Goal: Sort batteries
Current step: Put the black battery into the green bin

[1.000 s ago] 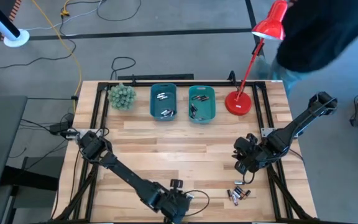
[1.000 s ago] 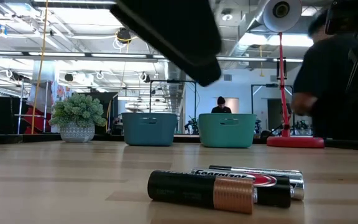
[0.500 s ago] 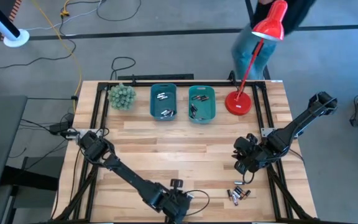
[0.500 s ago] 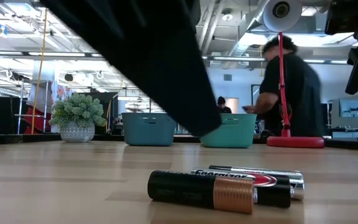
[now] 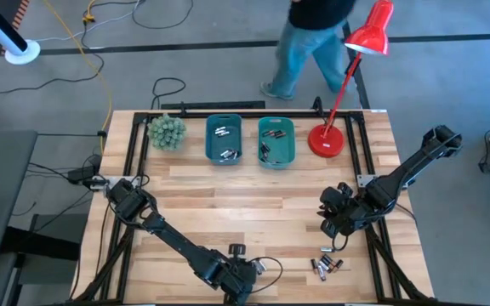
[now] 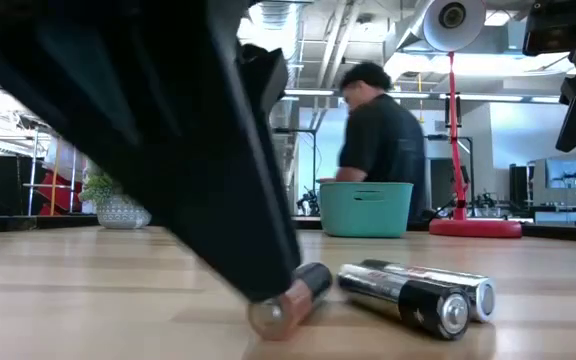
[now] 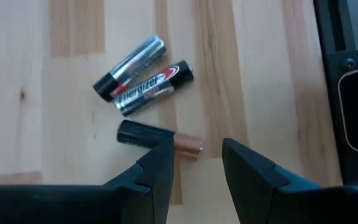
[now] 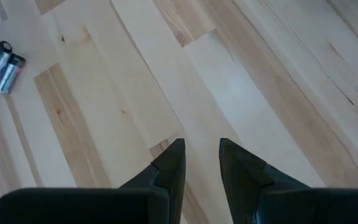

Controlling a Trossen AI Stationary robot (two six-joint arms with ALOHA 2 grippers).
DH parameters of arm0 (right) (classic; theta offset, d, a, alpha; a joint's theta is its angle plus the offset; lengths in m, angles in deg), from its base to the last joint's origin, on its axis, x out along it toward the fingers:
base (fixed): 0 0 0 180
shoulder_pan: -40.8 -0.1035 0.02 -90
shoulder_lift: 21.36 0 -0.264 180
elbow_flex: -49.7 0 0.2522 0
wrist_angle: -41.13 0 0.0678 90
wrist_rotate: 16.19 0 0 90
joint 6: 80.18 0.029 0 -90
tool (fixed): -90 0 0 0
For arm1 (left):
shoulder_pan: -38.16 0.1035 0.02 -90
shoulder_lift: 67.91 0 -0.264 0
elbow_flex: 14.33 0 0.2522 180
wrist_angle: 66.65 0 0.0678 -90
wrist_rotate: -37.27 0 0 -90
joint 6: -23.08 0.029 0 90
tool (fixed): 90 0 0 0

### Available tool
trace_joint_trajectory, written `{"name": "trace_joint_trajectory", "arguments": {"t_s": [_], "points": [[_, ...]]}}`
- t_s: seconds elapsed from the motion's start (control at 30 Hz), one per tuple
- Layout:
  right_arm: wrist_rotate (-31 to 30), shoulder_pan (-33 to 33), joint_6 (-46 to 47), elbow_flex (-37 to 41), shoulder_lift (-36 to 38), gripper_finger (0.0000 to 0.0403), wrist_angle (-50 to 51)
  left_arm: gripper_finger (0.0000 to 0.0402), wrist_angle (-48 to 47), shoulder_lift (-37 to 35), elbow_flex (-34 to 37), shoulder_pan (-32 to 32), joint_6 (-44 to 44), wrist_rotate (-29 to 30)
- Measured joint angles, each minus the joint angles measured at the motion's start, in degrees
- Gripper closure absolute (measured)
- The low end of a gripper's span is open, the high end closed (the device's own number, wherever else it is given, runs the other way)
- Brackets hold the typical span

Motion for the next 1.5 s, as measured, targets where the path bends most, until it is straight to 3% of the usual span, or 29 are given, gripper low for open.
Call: {"name": "trace_joint_trajectory", "arguments": {"t_s": [0.37,0.93,1.17,1.5], "points": [[0.0,0.0,0.0,0.0,0.02,0.0287,0.0,0.0272,0.0,0.0,0.0,0.37,-0.5,0.33],[0.02,0.0,0.55,0.0,0.02,0.0287,0.0,0.0272,-3.5,-0.22,-0.97,0.49,-33.59,1.39],[0.02,0.0,1.03,0.0,0.0,0.0287,-0.02,0.0272,-3.32,-0.15,-0.96,2.56,-47.82,-3.75],[0.04,0.0,0.98,0.0,0.02,0.0287,-0.02,0.0272,-2.41,-0.13,-0.37,4.58,-50.27,-4.98]]}}
